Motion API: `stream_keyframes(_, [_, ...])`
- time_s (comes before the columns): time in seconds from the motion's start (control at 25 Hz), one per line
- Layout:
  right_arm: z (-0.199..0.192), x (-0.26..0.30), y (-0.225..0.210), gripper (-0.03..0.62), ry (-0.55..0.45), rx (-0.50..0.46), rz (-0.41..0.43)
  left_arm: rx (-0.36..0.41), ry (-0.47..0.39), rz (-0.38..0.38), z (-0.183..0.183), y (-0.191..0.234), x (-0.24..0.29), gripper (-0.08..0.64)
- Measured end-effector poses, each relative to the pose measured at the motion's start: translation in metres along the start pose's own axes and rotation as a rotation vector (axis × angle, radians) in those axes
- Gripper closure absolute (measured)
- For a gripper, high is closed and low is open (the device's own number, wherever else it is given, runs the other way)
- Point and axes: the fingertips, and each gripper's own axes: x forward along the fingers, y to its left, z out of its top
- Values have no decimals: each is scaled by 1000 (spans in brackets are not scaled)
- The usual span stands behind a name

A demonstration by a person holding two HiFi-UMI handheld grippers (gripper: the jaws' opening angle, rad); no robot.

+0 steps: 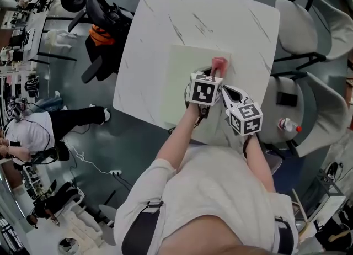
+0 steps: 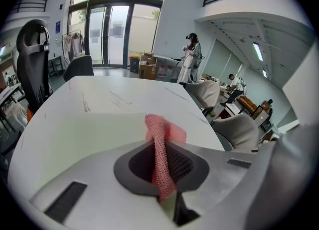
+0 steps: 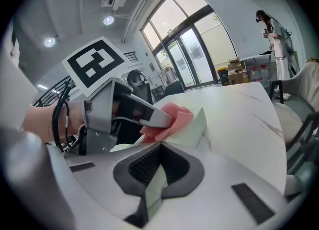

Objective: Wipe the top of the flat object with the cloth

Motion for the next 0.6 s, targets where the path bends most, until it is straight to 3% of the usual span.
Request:
stream_keyframes(0.16, [0, 0, 0, 583, -3, 4, -12, -37, 5, -25, -10, 0, -7, 525])
stream_keyframes(0.6, [-1, 0, -3, 583, 4, -19, -60, -2, -19, -11, -28, 1, -20, 525])
